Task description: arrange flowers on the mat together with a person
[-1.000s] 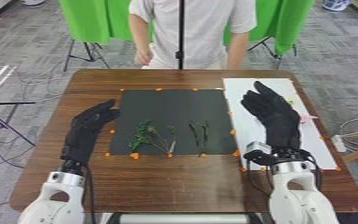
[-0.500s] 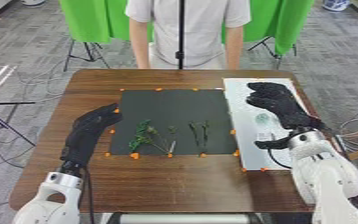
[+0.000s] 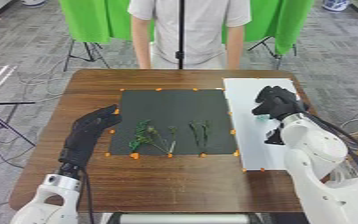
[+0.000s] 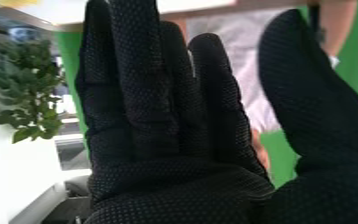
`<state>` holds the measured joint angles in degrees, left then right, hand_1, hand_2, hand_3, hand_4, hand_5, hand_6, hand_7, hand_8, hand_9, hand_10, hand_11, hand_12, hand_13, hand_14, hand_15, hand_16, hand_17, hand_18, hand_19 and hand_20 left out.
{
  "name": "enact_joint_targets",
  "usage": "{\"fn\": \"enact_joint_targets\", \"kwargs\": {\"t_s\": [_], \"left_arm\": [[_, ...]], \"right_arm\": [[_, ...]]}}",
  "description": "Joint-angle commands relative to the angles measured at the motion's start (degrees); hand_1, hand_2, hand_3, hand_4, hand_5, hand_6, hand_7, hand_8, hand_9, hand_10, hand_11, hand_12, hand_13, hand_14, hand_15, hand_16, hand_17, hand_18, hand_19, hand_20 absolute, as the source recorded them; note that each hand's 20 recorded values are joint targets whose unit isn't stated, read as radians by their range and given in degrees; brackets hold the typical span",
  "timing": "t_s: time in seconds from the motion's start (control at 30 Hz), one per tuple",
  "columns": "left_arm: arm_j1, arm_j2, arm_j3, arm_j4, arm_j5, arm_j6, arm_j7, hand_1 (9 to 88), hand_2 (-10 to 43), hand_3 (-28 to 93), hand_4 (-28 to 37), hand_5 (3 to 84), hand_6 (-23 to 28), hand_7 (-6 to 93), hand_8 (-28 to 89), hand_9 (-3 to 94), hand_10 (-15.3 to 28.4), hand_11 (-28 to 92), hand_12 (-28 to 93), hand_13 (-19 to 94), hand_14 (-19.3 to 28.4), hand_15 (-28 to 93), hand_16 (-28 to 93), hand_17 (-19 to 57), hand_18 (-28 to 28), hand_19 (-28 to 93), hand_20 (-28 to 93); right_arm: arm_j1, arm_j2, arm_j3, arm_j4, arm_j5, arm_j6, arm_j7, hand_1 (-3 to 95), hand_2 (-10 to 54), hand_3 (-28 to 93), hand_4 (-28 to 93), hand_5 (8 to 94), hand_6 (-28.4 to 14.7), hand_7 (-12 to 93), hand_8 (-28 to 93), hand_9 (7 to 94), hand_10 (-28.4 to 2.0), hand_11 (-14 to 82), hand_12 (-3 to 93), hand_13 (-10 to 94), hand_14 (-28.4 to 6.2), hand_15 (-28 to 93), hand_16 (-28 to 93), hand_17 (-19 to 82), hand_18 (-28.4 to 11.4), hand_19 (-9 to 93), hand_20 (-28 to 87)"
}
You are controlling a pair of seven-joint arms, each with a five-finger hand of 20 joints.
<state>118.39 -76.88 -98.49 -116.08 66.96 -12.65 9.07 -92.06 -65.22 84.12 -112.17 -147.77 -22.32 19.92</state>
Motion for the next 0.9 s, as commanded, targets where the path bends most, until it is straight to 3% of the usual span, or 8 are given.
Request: {"fn": "enact_joint_targets", "kwargs": {"t_s": [0.03,0.27,0.57,0.7,0.9], "left_arm": [[1.34,-0.01,-0.66,-0.28,0.2,-0.13,-0.85,27.8,-5.8,65,-16.5,47.6,4.7,11.3,-4,46.4,13.8,19,17,35,18.6,16,6,2.5,12.9,2,16],[0.38,0.59,-0.4,0.08,1.01,-0.53,-0.53,27.8,-5.8,65,-16.3,47.4,4.7,11.0,-4,45.7,13.7,18,17,34,18.5,16,6,2.4,13.0,3,16],[0.27,0.52,-0.78,0.12,1.21,-0.58,0.41,27.8,-5.9,65,-16.3,47.4,4.7,11.1,-4,45.6,13.7,18,17,34,18.5,16,6,2.3,13.0,2,16],[1.24,0.04,-1.12,-0.28,1.11,-0.34,0.29,28.0,-5.9,65,-16.3,47.4,4.6,11.1,-4,45.6,13.7,18,17,34,18.4,16,6,2.3,13.0,2,16],[1.29,0.0,-1.31,-0.17,0.79,-0.5,-0.02,28.0,-6.0,65,-16.2,47.4,4.7,11.2,-4,45.6,13.6,18,17,34,18.5,16,6,2.2,13.1,2,16]], "right_arm": [[1.76,1.0,-1.45,2.3,0.68,-1.43,2.81,43.2,-9.5,70,-19,59.7,-0.3,12,-8,69.8,-14.9,10.5,16.6,82,-6.9,24,27,52,-13.3,34,46],[4.72,1.05,-3.33,5.15,0.04,-8.48,5.01,42.5,-9.5,69,-20,59.1,1.0,12,-8,70.3,-15.2,10.5,16.6,83,-7.0,24,29,52,-13.9,36,46],[5.92,1.14,-4.23,6.61,-1.46,-7.04,5.01,41.7,-9.5,69,-19,59.0,1.7,12,-8,72.6,-14.8,11.6,17.1,85,-6.5,25,29,52,-14.8,42,45],[5.85,0.58,-4.32,7.36,-1.96,-7.67,4.98,41.5,-9.5,69,-20,58.4,1.9,12,-8,73.0,-14.6,11.7,17.2,85,-6.3,25,29,52,-14.6,44,44],[5.35,0.06,-4.4,10.49,-4.01,-7.69,4.83,43.1,-9.5,70,-20,58.4,2.3,12,-8,73.2,-14.4,11.8,17.3,85,-6.1,25,29,52,-14.5,45,43]]}}
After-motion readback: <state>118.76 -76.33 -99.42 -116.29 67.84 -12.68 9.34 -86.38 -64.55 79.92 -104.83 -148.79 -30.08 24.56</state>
